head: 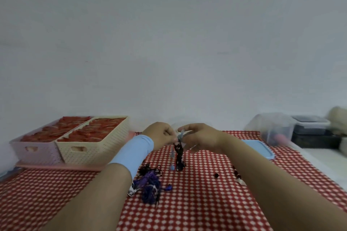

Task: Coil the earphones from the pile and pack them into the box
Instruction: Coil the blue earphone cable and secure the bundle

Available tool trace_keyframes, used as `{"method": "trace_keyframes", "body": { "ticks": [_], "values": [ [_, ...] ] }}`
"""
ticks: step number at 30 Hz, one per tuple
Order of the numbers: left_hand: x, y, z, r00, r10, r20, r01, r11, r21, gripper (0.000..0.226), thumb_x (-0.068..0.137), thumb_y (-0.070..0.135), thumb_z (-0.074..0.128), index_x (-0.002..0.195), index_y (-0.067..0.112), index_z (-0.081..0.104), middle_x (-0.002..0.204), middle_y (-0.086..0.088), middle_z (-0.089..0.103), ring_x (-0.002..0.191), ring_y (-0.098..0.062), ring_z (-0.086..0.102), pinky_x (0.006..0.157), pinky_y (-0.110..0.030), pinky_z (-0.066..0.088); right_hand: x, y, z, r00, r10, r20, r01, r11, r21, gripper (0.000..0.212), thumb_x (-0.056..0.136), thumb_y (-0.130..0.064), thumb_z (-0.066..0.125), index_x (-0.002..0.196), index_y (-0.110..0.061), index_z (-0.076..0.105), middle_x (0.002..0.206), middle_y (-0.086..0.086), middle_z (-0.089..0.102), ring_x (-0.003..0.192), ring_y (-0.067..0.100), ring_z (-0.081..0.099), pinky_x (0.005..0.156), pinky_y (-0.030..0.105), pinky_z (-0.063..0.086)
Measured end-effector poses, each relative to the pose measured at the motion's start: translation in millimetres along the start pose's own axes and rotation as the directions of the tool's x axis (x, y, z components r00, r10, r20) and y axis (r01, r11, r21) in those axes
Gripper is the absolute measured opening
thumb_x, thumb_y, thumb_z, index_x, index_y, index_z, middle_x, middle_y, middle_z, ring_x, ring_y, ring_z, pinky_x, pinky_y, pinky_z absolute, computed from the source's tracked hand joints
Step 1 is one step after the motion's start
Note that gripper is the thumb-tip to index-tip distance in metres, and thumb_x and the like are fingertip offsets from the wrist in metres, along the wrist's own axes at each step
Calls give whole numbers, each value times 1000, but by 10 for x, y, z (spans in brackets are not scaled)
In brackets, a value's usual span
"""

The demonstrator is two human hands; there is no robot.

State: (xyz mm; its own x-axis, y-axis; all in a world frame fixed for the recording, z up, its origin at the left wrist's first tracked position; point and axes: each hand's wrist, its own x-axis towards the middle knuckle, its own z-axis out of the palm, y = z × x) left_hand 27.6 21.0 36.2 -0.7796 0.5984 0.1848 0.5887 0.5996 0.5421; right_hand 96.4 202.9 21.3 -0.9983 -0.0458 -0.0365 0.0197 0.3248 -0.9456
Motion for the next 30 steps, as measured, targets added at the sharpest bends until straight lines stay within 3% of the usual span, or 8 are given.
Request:
{"method": "trace_keyframes", "body": {
  "ticks": [7, 10, 13, 16, 20, 24, 27, 30],
  "values": [
    [-70, -225, -121, 998, -59, -7, 58, 995, -78, 9, 88, 18, 69, 88, 27, 69, 90, 4, 72, 87, -16, 69, 87, -36, 57, 195, -15, 297, 999, 40, -32, -45, 977, -209, 41, 83, -19, 82, 118, -19, 59, 104, 9, 75, 82, 18, 71, 74, 31, 57],
    [-102, -365, -236, 994, -85, -76, 76, 991, -110, 13, 93, 13, 62, 94, 24, 70, 94, 3, 70, 82, -13, 66, 80, -28, 57, 292, -78, 435, 1000, 19, -5, -19, 952, -305, 25, 86, -23, 77, 110, -24, 69, 100, 1, 73, 77, 12, 67, 64, 23, 53],
    [-130, -414, -314, 988, -138, -75, 109, 946, -305, 16, 95, 7, 59, 105, 12, 69, 93, -3, 71, 82, -21, 69, 74, -28, 60, 322, -128, 512, 1000, -16, -6, 14, 976, -216, 13, 93, -23, 67, 104, -23, 73, 100, -4, 73, 80, 6, 67, 60, 16, 49],
    [-132, -362, -340, 979, -178, -99, 98, 837, -538, 20, 94, 4, 60, 113, 2, 66, 90, -8, 70, 78, -23, 69, 77, -34, 61, 314, -154, 500, 999, -33, 28, 36, 994, -100, 9, 96, -19, 64, 94, -21, 73, 103, -3, 75, 88, 6, 69, 68, 18, 52],
    [-102, -123, -274, 981, -178, -73, 71, 689, -721, 17, 93, 3, 63, 110, 1, 65, 97, -13, 71, 80, -24, 71, 73, -33, 62, 242, -146, 334, 999, -34, 40, 34, 999, 6, 20, 95, -4, 53, 108, -12, 66, 109, 7, 76, 107, 23, 71, 99, 44, 51],
    [15, 158, 1, 988, -156, -8, 104, 693, -713, 10, 90, 2, 66, 100, 2, 66, 94, -15, 70, 73, -21, 71, 66, -30, 62, 15, -10, -16, 998, 55, 44, -58, 996, 62, 33, 90, 4, 47, 119, -6, 62, 107, 23, 70, 84, 30, 70, 75, 39, 56],
    [126, 333, 307, 986, -161, 39, 147, 743, -653, 7, 88, -1, 68, 90, 5, 67, 86, -11, 68, 62, -17, 69, 65, -31, 62, -154, 212, -303, 989, 141, -34, -144, 981, -133, 23, 89, -1, 55, 105, -6, 70, 86, 13, 67, 67, 22, 62, 62, 30, 50],
    [235, 390, 605, 985, -164, 56, 172, 881, -441, 11, 85, 3, 70, 79, 12, 69, 88, -6, 71, 71, -22, 73, 70, -33, 63, -288, 413, -535, 975, 197, -105, -220, 931, -293, 21, 92, -5, 56, 104, -5, 73, 90, 11, 72, 70, 18, 66, 62, 29, 50]
  ]
}}
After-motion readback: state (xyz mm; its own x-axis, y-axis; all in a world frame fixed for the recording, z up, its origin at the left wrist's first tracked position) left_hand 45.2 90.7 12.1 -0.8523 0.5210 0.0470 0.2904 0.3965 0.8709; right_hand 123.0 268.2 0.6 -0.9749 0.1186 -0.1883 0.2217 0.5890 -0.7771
